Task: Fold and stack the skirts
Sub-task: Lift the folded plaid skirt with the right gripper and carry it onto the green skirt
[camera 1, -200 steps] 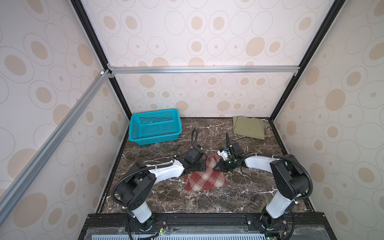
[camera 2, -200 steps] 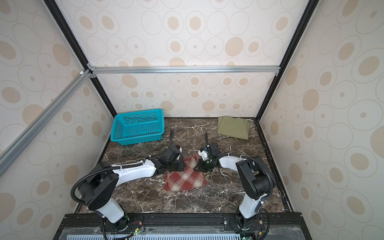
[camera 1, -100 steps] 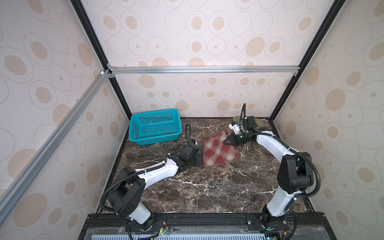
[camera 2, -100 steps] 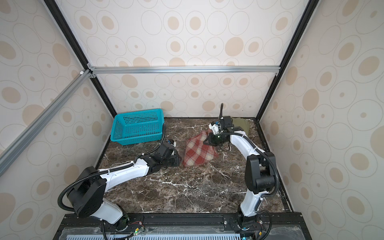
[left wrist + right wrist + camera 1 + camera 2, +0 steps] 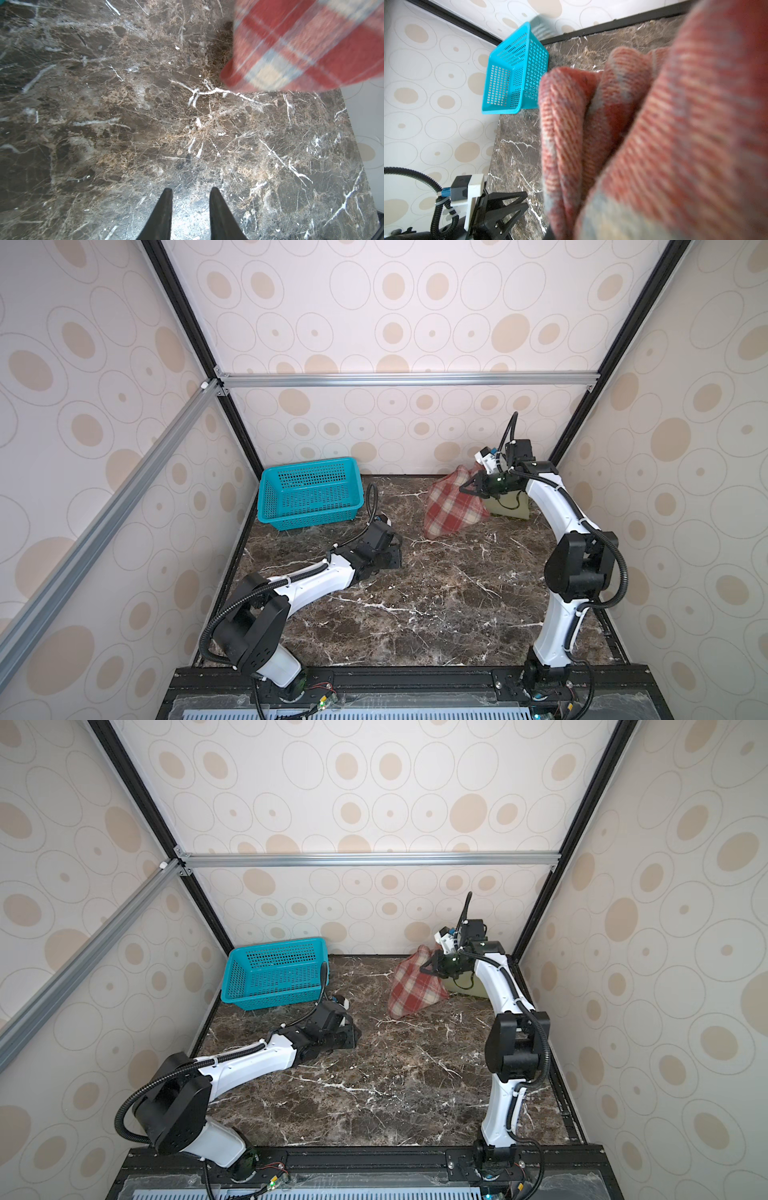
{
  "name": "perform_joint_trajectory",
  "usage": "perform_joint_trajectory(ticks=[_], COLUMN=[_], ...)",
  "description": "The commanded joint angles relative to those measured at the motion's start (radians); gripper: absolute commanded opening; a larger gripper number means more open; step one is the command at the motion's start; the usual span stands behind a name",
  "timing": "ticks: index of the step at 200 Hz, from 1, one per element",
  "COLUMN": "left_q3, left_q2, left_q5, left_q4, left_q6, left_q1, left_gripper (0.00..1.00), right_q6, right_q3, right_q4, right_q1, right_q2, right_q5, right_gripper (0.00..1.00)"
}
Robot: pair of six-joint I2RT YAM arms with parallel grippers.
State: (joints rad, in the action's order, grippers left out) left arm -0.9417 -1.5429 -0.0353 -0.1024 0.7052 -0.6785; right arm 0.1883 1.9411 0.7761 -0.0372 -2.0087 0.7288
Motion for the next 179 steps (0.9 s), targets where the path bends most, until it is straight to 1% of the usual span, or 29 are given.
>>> perform_joint_trajectory(ticks=[1, 39, 66, 84, 115, 140, 151, 179], left_q3=[-0.049, -0.069, -0.09, -0.107, -0.139, -0.151, -0.152, -0.154], left_q2=[-0.014, -0.043, -0.07, -0.09, -0.125, -0.148, -0.155, -0.176], left_q5=[0.003, -0.003, -0.005, -0.003, 0.001, -0.005, -0.006, -0.015], left_q4=[0.003, -0.004, -0.011, -0.018, -0.031, -0.029, -0.025, -0.018], left_q6=[-0.019, -0.012, -0.001, 0.005, 0.027, 0.054, 0.064, 0.089], left_q1=[0.013, 0.023, 0.032, 0.033, 0.037, 0.037, 0.038, 0.037], left_gripper=[0.31, 0.31, 0.31, 0.31, 0.31, 0.31, 0.31, 0.31], right_q6=[-0.034, -0.013, -0.018, 0.013, 0.075, 0.157, 0.167, 0.131], right_q3=[0.113, 0.319, 0.502, 0.583, 0.619, 0.619, 0.625, 0.618], right_q4=[0.035, 0.061, 0.098, 0.071, -0.043, -0.151, -0.157, -0.115], right_q1=[0.033, 0.094, 0.108, 0.117, 0.139, 0.181, 0.2, 0.265], right_q2=[-0.058, -0.193, -0.292, -0.353, -0.41, -0.455, -0.473, -0.496], right_q5=[0.071, 0.159, 0.189, 0.221, 0.273, 0.347, 0.358, 0.353], right_gripper=[0.0, 0.0, 0.0, 0.0, 0.0, 0.0, 0.0, 0.0])
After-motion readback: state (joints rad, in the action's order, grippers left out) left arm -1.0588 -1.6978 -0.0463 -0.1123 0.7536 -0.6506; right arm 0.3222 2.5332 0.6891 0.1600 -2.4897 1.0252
